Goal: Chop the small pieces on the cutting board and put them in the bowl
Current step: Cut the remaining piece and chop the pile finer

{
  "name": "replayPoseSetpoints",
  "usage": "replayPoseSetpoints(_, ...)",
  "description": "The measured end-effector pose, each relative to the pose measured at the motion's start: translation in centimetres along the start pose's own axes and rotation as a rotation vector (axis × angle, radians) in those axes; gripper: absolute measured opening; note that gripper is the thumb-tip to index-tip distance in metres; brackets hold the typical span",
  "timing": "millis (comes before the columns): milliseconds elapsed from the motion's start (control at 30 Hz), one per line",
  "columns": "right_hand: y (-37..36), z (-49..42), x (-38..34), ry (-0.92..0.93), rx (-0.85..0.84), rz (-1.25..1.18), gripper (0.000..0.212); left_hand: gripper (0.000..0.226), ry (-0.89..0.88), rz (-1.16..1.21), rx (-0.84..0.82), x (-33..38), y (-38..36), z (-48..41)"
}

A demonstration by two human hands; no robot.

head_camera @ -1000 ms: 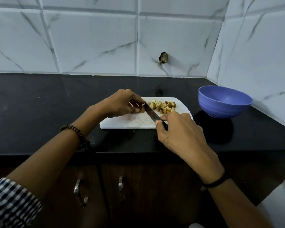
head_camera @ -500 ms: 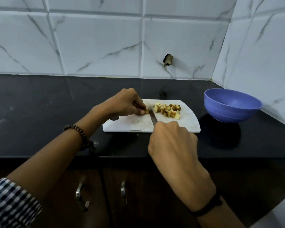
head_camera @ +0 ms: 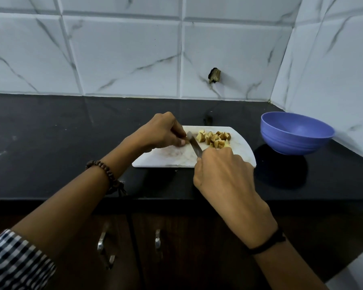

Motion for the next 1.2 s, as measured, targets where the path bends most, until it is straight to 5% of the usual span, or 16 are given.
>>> replayPoseSetpoints(233, 1.0, -0.7, 1.0, -0.031, 0.151, -0.050, 0.024, 0.025, 0.066, 0.044, 0.089, -0.2, -0.1, -0.2)
replayPoseSetpoints(400, -0.3, -1.2, 0.7, -0.022, 0.013, -0.096, 0.028, 0.025, 0.076, 0.048, 0.082, 0.0, -0.2, -0.5)
replayPoseSetpoints(600, 0.1, -1.2, 0.6, -0.001, 0.060, -0.066, 0.022, 0.020, 0.042, -0.023, -0.001, 0.2, -0.1, -1.0)
replayPoseSetpoints(1200, 0.6, -1.8, -1.1, 0.014, 0.165, -0.087, 0.021, 0.011, 0.059, 0.009, 0.092, -0.3, 0.3, -1.0)
Point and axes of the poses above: each hand's wrist, its own z-axis away from the middle knuckle, its own y-axis out of the back of the hand, x = y × z, the point moved 7 cm from there along -z, towards the middle knuckle, and after that the axes turned 12 degrees about -y, right-handed, at the moved point
